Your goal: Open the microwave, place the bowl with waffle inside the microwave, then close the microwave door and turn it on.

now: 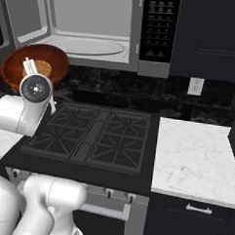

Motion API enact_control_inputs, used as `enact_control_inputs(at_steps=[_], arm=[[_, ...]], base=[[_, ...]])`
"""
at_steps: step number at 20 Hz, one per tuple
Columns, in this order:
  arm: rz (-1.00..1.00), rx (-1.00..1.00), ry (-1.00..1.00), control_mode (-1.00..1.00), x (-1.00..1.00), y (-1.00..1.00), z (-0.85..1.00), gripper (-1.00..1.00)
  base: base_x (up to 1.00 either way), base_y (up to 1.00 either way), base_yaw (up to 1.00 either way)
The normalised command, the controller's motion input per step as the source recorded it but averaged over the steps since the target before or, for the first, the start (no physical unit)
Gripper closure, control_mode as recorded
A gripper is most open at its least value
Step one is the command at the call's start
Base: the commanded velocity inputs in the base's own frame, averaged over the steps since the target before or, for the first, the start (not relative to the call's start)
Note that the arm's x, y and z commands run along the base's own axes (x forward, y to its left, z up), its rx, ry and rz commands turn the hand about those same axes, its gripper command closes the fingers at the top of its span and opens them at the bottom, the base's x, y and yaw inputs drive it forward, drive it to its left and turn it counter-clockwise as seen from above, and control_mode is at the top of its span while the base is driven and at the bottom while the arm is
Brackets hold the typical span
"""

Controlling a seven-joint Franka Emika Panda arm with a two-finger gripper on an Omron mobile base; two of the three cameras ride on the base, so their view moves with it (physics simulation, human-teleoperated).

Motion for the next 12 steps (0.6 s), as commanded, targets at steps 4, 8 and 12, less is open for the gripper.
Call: enact_control_inputs(at_steps=[4,8,12], arm=[[-0.1,0.0,0.0,-1.0,0.43,-0.04,0.84,1.0],[-0.17,0.0,0.02,-1.0,0.82,0.0,0.75,1.0],[-0.16,0.0,0.04,-1.0,0.61,0.0,0.66,1.0]], base=[[0.0,0.0,0.0],[0.0,0.0,0.0],[0.0,0.0,0.0]])
